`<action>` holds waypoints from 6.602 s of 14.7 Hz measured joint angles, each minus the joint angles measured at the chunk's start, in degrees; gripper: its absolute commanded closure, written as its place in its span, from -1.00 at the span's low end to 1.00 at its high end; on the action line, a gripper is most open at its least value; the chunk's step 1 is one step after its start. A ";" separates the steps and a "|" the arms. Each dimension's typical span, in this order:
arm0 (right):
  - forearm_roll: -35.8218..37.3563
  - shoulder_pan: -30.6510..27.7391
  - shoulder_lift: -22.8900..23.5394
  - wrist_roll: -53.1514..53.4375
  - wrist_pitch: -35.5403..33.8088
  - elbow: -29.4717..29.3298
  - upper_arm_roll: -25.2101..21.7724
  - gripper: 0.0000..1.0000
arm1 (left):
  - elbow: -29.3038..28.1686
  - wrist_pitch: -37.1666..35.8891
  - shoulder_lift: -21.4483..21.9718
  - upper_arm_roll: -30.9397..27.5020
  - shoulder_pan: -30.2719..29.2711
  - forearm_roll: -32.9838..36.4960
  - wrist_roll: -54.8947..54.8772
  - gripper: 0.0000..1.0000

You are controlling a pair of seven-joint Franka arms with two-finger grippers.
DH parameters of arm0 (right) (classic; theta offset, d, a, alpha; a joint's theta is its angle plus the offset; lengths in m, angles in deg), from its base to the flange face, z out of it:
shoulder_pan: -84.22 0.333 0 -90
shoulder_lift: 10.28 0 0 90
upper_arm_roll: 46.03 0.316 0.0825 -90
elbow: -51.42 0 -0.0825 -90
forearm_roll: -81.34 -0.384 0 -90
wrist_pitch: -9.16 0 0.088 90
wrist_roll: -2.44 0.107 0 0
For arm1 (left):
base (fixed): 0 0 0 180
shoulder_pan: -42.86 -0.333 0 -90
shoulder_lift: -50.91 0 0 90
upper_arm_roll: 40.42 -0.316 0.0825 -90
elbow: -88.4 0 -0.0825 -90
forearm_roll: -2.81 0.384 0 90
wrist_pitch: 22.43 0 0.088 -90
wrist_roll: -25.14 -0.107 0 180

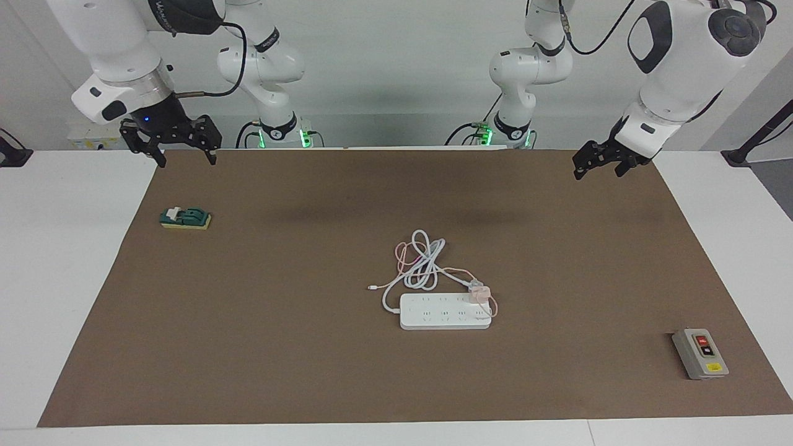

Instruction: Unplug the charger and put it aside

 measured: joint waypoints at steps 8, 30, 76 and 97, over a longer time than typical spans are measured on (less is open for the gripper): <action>0.00 0.00 0.00 0.00 0.00 0.00 -0.01 -1.00 | 0.00 0.02 -0.06 0.00 0.00 0.00 0.00 -1.00; -8.90 14.28 7.59 42.15 14.46 5.73 0.43 -1.00 | 0.03 1.99 -1.83 0.20 0.01 0.00 4.63 -1.00; -43.13 23.57 54.00 88.08 38.37 -24.75 0.08 -1.00 | 3.32 38.28 -29.91 0.49 17.32 0.39 102.01 -0.45; -44.31 23.36 54.78 87.82 38.60 -24.94 0.07 0.36 | 1.61 41.61 -29.66 0.51 17.99 0.52 102.64 1.00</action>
